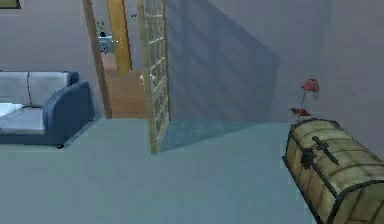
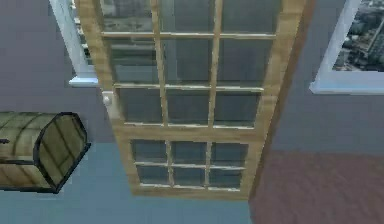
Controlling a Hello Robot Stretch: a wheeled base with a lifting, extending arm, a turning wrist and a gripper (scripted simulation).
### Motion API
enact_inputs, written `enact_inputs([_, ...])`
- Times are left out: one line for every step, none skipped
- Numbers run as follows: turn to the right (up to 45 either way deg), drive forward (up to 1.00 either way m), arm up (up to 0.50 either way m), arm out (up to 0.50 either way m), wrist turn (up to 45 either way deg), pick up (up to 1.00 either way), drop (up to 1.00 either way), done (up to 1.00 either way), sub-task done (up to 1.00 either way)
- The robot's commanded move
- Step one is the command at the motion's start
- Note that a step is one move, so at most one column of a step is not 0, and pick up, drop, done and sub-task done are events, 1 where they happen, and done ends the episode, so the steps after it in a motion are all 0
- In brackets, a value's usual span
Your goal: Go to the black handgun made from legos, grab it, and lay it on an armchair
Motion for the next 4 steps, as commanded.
enact_inputs([0.0,0.8,0.0,0.0,0.0,0.0,0.0,0.0,0.0])
enact_inputs([-42.0,0.0,0.0,0.0,0.0,0.0,0.0,0.0,0.0])
enact_inputs([0.0,0.65,0.0,0.0,0.0,0.0,0.0,0.0,0.0])
enact_inputs([-42.0,0.0,0.0,0.0,0.0,0.0,0.0,0.0,0.0])
